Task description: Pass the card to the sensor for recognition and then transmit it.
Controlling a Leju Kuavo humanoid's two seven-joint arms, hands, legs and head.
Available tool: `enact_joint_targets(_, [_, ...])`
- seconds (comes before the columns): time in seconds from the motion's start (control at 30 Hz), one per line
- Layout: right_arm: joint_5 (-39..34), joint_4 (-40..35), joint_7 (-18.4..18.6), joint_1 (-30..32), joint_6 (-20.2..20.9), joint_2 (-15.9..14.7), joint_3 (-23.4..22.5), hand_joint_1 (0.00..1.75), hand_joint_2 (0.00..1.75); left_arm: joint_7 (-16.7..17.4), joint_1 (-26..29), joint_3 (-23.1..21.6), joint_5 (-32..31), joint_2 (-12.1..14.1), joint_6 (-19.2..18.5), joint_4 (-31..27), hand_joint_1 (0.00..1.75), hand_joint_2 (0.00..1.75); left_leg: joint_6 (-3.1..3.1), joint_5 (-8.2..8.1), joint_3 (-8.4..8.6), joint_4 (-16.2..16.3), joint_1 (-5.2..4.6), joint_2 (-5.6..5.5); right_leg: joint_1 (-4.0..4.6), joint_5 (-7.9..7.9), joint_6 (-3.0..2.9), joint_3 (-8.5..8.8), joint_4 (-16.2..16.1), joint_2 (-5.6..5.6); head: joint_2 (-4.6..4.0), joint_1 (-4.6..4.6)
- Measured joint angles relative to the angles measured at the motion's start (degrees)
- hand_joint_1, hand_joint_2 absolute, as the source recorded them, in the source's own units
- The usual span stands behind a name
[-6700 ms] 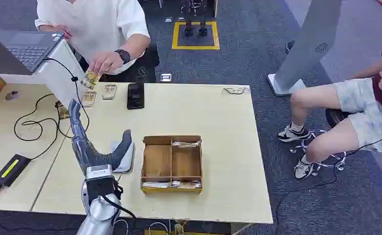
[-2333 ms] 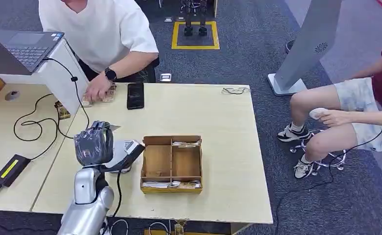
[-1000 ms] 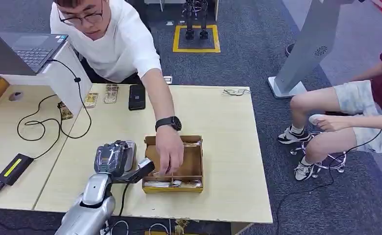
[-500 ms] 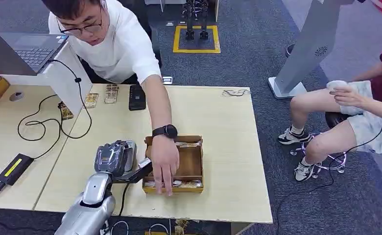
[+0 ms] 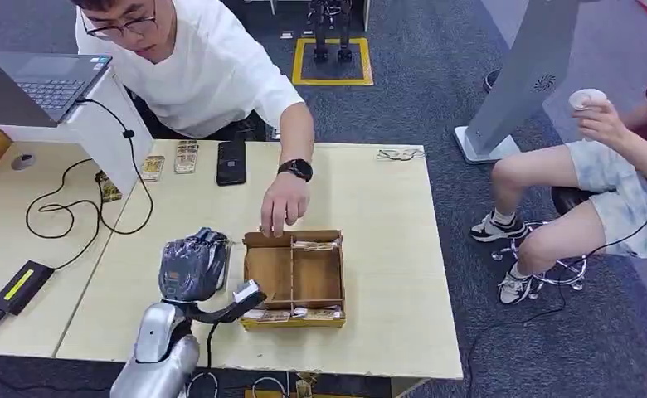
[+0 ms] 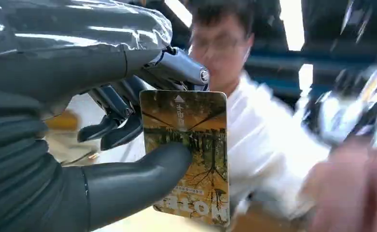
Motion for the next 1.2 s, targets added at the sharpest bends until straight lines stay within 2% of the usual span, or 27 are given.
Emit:
enact_joint_targets(0.03, [0.00,0.04,-0.11,0.02,-0.09,0.00,0.00,0.00,0.00,-1.63,-0.03,0.91,1.06,-0.97,0.02,-2.01,1.75,1.75,0.00,-0.01,0.01,0.00,0.00,0.02,0.00,0.00,0.00,-0.02,0.00,0.03,0.00,0.00])
enact_joint_targets(0.1, [0.00,0.11,-0.13,0.03,-0.13,0.07,-0.02,0.00,0.00,-2.16,-0.35,1.57,2.44,-2.18,0.02,-5.01,1.75,1.75,-0.01,-0.02,-0.01,0.00,0.00,0.02,0.00,0.00,-0.01,-0.08,0.00,0.03,0.00,-0.02])
enact_joint_targets(0.27, [0.00,0.39,-0.13,-0.04,-0.24,0.09,-0.02,0.00,0.00,-0.26,-2.12,1.20,2.49,-3.30,0.00,-9.91,1.75,1.75,-0.01,-0.01,-0.04,-0.01,0.02,0.03,0.01,-0.02,-0.01,-0.12,0.01,0.03,0.00,0.00])
enact_joint_targets(0.43, [0.00,0.87,-0.11,-0.20,-0.31,0.09,0.02,0.00,0.00,1.54,-4.64,0.19,1.46,-3.51,0.00,-11.49,1.75,1.75,-0.01,-0.01,-0.07,0.00,0.00,0.02,0.00,-0.01,-0.01,-0.11,0.00,0.02,0.00,0.00])
enact_joint_targets(0.63, [0.02,1.60,0.24,-0.50,-0.50,0.07,0.96,0.00,0.00,4.91,-9.09,-0.90,-0.25,-3.36,-0.02,-10.92,1.75,1.75,-0.02,0.00,-0.07,0.00,0.01,0.02,0.01,0.00,-0.01,-0.15,0.01,0.02,0.00,-0.02])
enact_joint_targets(0.9, [0.02,2.75,0.79,-1.20,-0.52,-0.04,2.82,0.00,0.00,11.39,-15.98,-5.01,-2.80,-2.01,-0.04,-4.76,1.75,1.75,-0.02,0.00,-0.09,0.00,0.01,0.03,0.00,0.00,-0.01,-0.14,0.01,0.04,0.00,0.00])
enact_joint_targets(1.0, [0.02,2.99,0.92,-1.24,-0.52,-0.09,3.10,0.00,0.00,12.64,-17.19,-6.36,-3.09,-1.50,-0.04,-2.79,1.75,1.75,-0.02,0.00,-0.09,0.00,0.01,0.03,0.00,0.00,-0.01,-0.15,0.01,0.03,0.00,0.00])
enact_joint_targets(1.2, [0.00,3.39,1.09,-1.23,-0.57,-0.28,3.80,0.00,0.00,12.79,-17.96,-8.09,-2.41,-0.91,-0.09,-0.10,1.75,1.75,-0.02,-0.01,-0.11,0.00,0.01,0.03,0.00,0.00,-0.01,-0.18,0.01,0.04,0.00,0.00])
